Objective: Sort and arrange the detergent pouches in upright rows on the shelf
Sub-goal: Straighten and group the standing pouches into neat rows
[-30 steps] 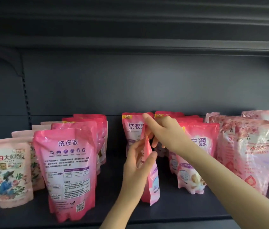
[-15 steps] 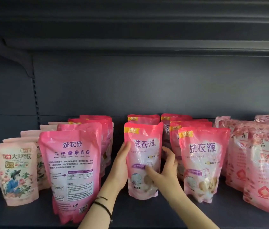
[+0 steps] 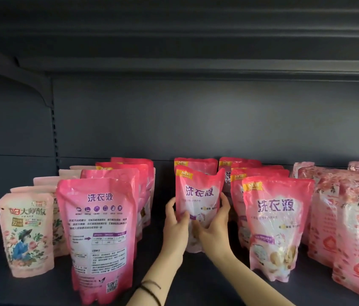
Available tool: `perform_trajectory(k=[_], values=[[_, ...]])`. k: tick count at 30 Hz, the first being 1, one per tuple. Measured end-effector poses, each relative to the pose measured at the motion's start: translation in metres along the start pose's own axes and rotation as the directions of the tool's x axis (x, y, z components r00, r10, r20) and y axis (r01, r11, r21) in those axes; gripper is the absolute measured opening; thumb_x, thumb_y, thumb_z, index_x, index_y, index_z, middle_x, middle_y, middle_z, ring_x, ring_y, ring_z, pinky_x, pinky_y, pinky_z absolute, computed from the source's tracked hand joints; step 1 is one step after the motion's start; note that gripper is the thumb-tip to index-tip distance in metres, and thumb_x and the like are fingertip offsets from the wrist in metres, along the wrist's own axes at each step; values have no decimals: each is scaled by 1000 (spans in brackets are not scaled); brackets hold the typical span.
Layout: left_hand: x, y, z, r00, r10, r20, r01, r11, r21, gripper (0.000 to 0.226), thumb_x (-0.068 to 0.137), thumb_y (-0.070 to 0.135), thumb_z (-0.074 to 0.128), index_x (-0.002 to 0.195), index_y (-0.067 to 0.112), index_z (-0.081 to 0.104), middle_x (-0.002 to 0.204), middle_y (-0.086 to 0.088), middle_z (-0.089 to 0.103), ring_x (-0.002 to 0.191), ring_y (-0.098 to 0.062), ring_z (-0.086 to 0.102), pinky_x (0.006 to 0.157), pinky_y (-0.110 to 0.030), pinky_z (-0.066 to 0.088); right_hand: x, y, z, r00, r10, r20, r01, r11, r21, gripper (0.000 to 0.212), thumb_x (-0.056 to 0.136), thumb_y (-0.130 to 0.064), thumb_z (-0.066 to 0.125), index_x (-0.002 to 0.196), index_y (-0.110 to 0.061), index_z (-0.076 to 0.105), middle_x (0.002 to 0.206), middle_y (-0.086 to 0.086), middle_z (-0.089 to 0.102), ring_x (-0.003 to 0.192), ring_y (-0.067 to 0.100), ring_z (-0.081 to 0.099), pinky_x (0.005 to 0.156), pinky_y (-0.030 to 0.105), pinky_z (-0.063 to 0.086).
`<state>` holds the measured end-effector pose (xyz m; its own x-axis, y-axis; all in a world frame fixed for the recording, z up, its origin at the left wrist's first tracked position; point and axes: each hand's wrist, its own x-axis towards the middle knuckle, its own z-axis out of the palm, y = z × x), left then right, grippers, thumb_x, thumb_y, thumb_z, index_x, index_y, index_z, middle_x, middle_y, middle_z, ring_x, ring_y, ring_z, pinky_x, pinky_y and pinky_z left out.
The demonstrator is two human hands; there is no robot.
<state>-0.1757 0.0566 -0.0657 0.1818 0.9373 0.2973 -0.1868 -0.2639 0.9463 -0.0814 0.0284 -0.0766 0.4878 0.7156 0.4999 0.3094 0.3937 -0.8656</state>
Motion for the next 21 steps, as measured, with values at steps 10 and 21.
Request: perform_trajectory(k=[10,21], values=[[55,-18,22,996,-31,-79,37,997,73,35,97,17,52,127,31,42,118,-8,61,100,-20,62,72,-27,53,42,23,9,999,42,-17,-44,988,-145,103,80,-2,68,150,-32,-2,147,2,22,134,13,27,108,35,32],[9,84,12,866,474,160,-497,777,385,24,99,25,48,122,27,54,125,6,52,120,-4,44,103,-26,38,9,-69,-14,899,-422,115,434,894,-109,42,89,1,55,105,-37,54,105,-13,60,99,3,59,82,15,47]])
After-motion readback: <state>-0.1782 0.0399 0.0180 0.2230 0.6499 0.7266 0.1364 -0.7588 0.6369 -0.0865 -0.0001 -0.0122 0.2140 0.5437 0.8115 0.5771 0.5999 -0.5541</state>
